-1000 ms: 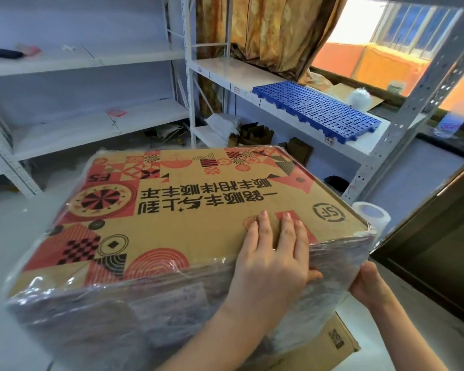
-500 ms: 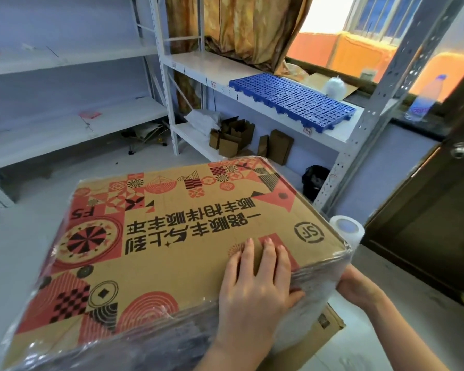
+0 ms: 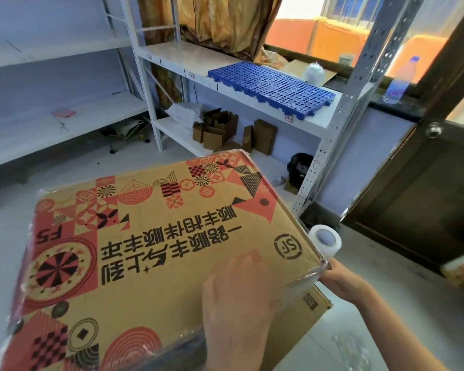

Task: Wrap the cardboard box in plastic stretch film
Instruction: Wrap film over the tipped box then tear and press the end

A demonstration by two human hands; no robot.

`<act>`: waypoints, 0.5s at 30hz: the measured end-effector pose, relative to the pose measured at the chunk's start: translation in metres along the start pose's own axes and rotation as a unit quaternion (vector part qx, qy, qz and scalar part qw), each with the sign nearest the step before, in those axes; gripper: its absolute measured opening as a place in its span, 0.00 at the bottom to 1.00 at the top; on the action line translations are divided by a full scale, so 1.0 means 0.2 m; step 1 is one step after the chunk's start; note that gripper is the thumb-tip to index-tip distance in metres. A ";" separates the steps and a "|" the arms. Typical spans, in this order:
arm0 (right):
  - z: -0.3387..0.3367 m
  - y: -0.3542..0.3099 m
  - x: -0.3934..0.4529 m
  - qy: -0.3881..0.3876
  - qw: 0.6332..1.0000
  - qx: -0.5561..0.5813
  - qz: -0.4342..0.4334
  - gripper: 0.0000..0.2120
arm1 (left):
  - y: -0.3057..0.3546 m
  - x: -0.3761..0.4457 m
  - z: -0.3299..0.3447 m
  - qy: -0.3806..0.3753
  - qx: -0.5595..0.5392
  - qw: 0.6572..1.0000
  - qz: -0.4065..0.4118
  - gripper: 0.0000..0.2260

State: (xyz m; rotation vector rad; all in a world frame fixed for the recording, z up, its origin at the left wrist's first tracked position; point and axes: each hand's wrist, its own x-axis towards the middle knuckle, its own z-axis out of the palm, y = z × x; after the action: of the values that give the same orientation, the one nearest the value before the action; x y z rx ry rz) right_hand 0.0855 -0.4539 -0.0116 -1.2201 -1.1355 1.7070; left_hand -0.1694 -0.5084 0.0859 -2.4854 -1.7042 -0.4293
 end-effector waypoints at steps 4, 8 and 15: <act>0.01 -0.12 -0.05 0.015 0.994 -0.103 -0.044 0.28 | 0.10 0.01 -0.01 -0.057 0.002 0.998 -0.005 0.34; 0.01 -0.14 -0.08 0.019 0.990 -0.115 -0.085 0.32 | 0.25 0.08 0.03 -0.021 -0.008 0.997 0.072 0.35; 0.00 -0.14 -0.12 0.076 0.978 -0.153 -0.121 0.26 | 0.45 0.28 0.10 -0.031 -0.061 0.986 0.149 0.23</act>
State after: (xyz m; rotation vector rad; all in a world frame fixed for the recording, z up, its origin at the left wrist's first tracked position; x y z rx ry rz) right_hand 0.0934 -0.4662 0.0216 -1.3087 -1.4244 1.2678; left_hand -0.0644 -0.4869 0.0887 -2.8092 -1.3289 -0.4411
